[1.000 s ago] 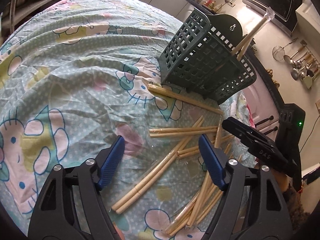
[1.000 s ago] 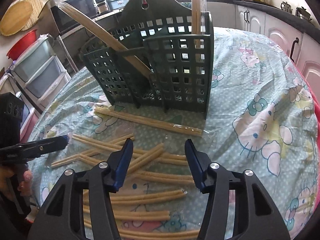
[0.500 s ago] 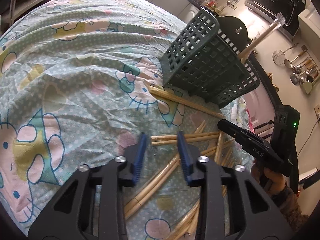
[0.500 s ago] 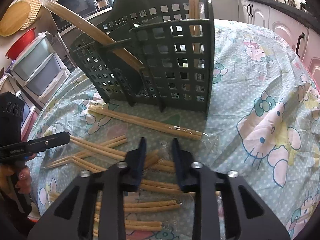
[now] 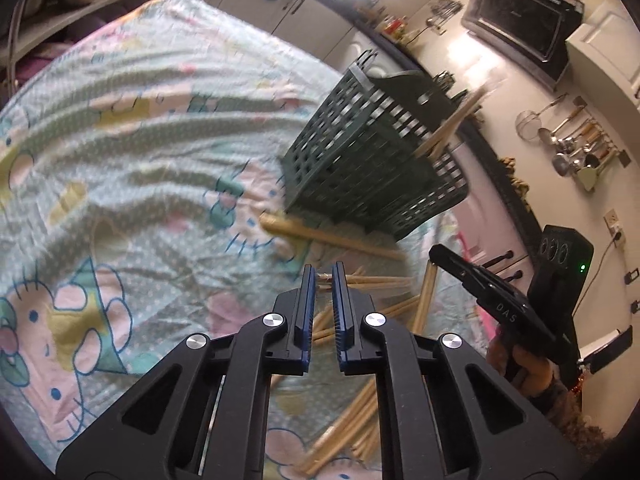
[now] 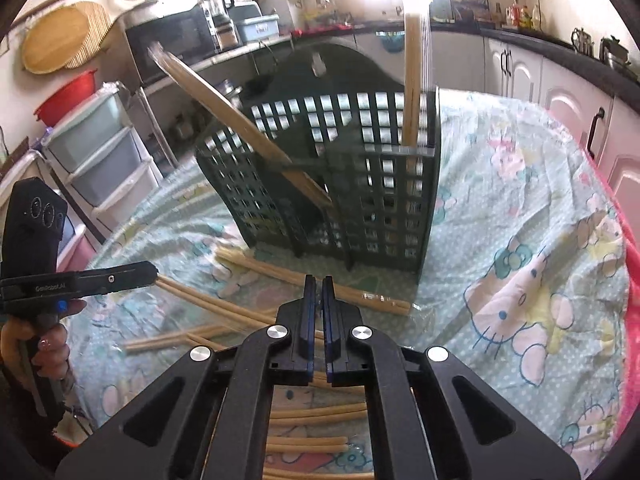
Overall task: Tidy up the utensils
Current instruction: 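Close the left gripper on a chopstick while the right gripper grasps chopsticks, then raise the held chopsticks upright with both grippers above the green basket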
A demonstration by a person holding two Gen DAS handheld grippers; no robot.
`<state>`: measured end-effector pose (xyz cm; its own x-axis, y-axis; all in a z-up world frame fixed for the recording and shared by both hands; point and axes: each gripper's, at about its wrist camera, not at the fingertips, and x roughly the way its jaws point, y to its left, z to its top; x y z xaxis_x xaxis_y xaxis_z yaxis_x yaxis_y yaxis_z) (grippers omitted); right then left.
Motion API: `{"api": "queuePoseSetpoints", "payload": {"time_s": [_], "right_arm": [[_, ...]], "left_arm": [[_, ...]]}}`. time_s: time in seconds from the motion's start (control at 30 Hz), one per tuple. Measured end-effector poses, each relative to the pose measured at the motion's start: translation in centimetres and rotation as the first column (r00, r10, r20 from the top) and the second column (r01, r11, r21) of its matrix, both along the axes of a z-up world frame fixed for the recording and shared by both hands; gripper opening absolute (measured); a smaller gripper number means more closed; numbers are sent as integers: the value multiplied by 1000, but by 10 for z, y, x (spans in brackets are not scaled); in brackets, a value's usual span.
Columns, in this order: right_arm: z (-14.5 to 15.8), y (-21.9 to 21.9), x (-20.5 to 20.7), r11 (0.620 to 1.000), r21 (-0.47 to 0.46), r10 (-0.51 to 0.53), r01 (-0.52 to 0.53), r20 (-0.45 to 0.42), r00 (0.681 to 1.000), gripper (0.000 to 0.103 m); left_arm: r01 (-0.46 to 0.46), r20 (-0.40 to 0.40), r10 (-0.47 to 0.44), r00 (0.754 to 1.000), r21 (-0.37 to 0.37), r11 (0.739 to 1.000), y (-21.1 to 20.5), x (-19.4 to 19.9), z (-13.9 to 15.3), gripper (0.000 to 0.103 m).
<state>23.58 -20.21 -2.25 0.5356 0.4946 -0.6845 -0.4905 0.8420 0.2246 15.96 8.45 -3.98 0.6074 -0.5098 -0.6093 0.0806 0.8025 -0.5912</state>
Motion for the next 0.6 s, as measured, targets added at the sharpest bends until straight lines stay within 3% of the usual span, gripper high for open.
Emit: {"api": "queuePoseSetpoints", "payload": {"time_s": [0.3,0.6], "right_arm": [[50,-8,-20,999,45,9,-14,109,994,2],[87,-10,-39,997,67,32,-46,190,981,2]], "left_arm": [[56,131,-54,990,-9,998,-24,-4,53,2],[120,208,-121,971,18,993,-53,-1,86,2]]}}
